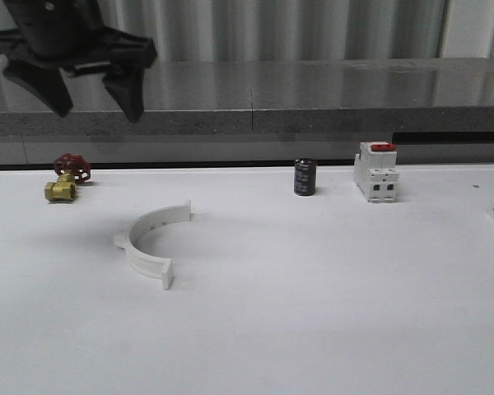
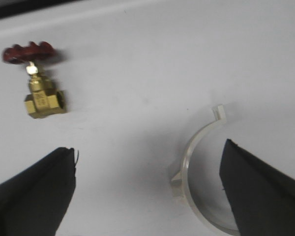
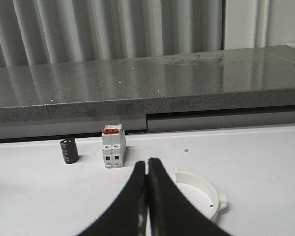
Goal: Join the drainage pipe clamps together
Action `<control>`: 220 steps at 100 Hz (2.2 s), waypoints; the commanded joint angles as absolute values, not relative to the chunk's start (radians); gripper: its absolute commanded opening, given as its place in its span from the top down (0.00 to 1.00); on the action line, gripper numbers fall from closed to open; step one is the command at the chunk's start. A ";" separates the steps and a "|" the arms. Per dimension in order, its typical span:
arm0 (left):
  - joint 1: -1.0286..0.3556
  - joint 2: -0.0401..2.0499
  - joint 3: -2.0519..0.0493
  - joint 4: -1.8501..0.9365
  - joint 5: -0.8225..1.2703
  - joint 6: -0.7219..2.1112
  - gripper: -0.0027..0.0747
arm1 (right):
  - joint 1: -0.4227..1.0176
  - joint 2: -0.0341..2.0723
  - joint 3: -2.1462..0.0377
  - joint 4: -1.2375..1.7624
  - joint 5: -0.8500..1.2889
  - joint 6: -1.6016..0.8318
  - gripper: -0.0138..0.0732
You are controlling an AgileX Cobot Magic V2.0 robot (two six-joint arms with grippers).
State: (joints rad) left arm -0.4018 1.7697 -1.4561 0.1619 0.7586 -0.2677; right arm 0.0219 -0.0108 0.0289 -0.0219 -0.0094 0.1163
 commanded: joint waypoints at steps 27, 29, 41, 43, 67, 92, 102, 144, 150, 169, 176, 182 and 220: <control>-0.201 1.345 -1.157 0.161 0.549 -0.278 0.21 | 0.015 -0.030 0.009 -0.030 -0.094 0.110 0.92; -0.194 1.321 -1.135 0.153 0.541 -0.278 0.21 | 0.015 -0.030 0.009 -0.030 -0.094 0.110 0.92; -0.157 1.188 -1.024 0.126 0.511 -0.278 0.21 | 0.015 -0.030 0.009 -0.030 -0.094 0.110 0.92; -0.157 1.164 -1.005 0.126 0.508 -0.278 0.21 | 0.015 -0.030 0.009 -0.030 -0.094 0.110 0.92; -0.157 0.907 -0.808 0.105 0.496 -0.278 0.21 | 0.015 -0.030 0.009 -0.030 -0.094 0.110 0.92; -0.157 0.665 -0.629 0.125 0.480 -0.278 0.21 | 0.015 -0.030 0.009 -0.030 -0.114 0.110 0.92; -0.157 0.592 -0.575 0.129 0.449 -0.278 0.25 | 0.015 -0.030 0.009 -0.030 -0.129 0.110 0.92; -0.157 0.514 -0.516 0.159 0.401 -0.278 0.99 | 0.015 -0.018 -0.079 -0.026 -0.083 0.111 0.92; -0.157 0.514 -0.516 0.162 0.399 -0.278 0.99 | 0.015 0.011 -0.143 -0.023 -0.013 0.111 0.92; -0.157 0.514 -0.516 0.162 0.399 -0.278 0.99 | 0.015 0.220 -0.386 -0.023 0.296 0.111 0.92; -0.157 0.514 -0.516 0.162 0.399 -0.278 0.99 | 0.015 0.335 -0.478 -0.023 0.406 0.111 0.92; -0.157 0.514 -0.516 0.162 0.399 -0.278 0.99 | 0.015 0.443 -0.556 -0.023 0.482 0.111 0.92; -0.157 0.514 -0.516 0.162 0.399 -0.278 0.99 | 0.015 0.894 -0.765 -0.019 0.519 0.111 0.92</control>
State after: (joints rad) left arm -0.1562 0.5126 -0.4913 0.1569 0.4824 -0.2695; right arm 0.0219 0.8347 -0.7246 -0.0219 0.5886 0.1163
